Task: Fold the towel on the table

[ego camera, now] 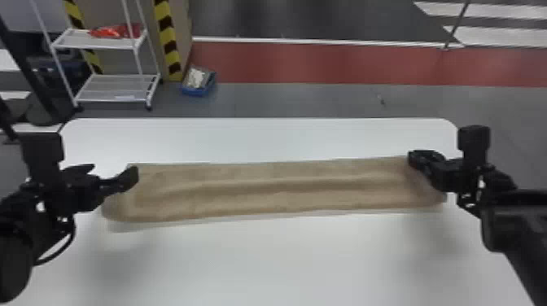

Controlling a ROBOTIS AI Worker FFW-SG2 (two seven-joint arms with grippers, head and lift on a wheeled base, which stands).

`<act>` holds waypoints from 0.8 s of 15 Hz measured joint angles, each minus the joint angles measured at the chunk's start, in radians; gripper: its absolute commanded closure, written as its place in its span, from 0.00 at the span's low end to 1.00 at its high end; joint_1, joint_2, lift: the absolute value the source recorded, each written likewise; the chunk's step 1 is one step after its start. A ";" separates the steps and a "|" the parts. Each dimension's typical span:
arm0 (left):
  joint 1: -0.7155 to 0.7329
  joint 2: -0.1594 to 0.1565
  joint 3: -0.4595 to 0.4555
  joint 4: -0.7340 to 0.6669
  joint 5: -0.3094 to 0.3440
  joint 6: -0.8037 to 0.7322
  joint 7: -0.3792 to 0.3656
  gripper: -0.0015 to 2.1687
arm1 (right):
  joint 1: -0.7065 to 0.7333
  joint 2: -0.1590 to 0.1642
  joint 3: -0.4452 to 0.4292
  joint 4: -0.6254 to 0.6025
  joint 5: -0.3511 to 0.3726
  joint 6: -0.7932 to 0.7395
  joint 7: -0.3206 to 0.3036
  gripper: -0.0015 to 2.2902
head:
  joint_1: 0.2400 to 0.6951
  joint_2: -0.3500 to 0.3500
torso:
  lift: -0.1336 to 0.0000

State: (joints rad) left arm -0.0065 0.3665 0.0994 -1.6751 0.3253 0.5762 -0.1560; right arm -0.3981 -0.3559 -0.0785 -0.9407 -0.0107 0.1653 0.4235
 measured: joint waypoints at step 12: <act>0.015 0.000 0.022 -0.019 0.017 0.003 0.003 0.02 | 0.079 0.004 -0.074 -0.138 -0.070 0.034 0.001 0.61 | 1.00 0.42 | 0.04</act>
State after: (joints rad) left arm 0.0088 0.3666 0.1212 -1.6945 0.3422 0.5792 -0.1532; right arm -0.3188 -0.3522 -0.1528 -1.0790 -0.0807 0.1990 0.4244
